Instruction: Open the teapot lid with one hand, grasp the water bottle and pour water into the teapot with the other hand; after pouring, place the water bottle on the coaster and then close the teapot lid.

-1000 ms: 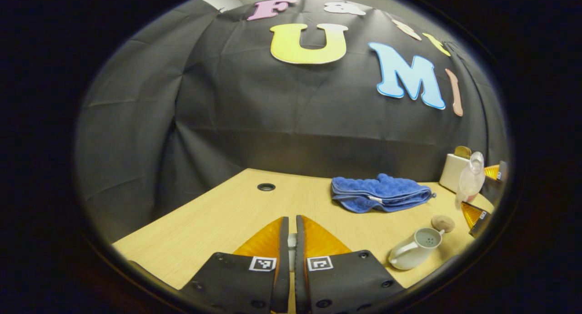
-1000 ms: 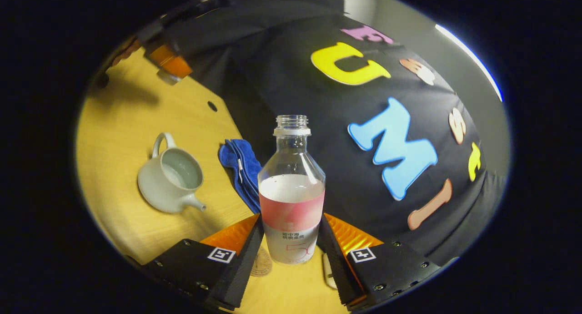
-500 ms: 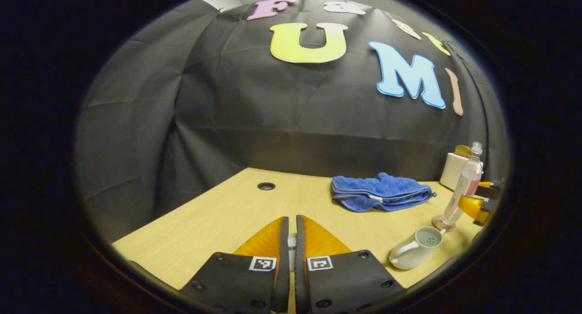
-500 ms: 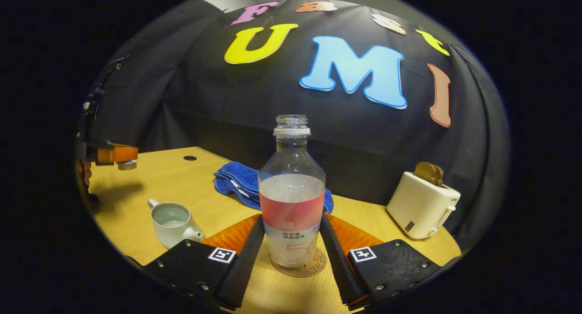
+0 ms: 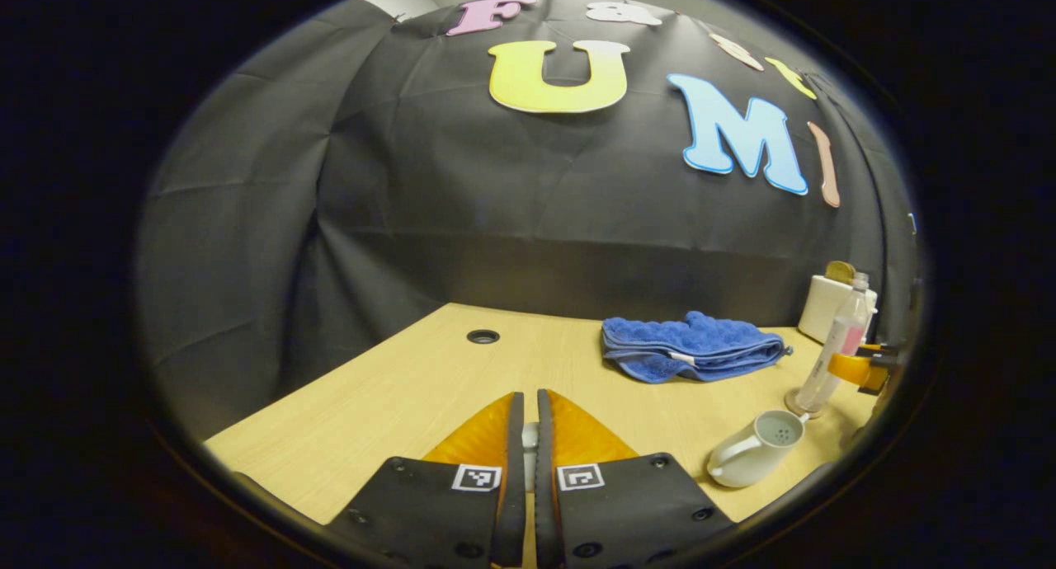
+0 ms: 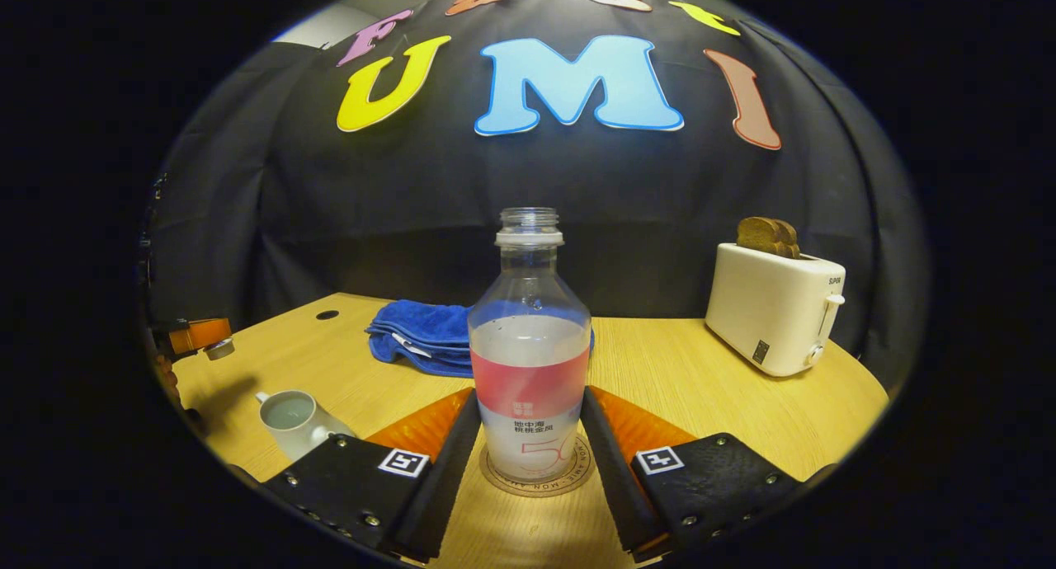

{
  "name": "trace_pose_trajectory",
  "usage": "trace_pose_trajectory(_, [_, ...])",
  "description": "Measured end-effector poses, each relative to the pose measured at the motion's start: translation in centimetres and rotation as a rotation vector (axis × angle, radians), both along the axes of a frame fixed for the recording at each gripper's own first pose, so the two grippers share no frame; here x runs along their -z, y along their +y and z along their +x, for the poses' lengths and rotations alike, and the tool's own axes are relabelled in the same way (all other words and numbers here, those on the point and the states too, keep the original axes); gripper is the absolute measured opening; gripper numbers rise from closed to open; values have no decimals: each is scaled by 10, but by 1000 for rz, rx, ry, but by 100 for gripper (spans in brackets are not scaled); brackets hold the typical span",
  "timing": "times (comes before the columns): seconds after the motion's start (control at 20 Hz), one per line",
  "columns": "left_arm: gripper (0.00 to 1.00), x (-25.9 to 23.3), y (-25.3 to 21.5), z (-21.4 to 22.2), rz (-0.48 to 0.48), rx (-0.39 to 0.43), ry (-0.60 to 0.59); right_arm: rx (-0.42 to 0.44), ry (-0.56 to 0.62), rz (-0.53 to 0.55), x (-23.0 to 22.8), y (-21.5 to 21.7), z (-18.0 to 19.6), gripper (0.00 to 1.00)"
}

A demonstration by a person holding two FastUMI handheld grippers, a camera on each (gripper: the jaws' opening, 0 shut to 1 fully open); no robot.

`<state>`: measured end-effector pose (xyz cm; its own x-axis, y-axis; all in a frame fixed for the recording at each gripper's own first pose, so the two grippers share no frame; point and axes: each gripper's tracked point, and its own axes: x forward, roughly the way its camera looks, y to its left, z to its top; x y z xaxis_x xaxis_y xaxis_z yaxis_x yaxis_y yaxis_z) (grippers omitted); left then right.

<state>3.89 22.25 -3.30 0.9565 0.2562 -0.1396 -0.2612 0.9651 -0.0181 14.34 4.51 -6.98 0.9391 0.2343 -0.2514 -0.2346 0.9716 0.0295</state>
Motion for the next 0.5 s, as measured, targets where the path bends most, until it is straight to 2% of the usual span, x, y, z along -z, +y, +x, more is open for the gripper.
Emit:
trace_pose_trajectory(0.2, [12, -1, -2, 0, 1, 6, -4, -3, 3, 0, 2, 1, -3, 80])
trace_pose_trajectory(0.25, [12, -2, -3, 0, 2, 7, -6, -5, -2, 5, -1, 2, -6, 83])
trace_pose_trajectory(0.3, [12, -2, -3, 0, 2, 9, -7, 2, -15, 5, -5, 1, -6, 93])
trace_pose_trajectory(0.5, [11, -5, -14, 0, -8, 40, -18, 25, -81, -19, -17, -5, -16, 94])
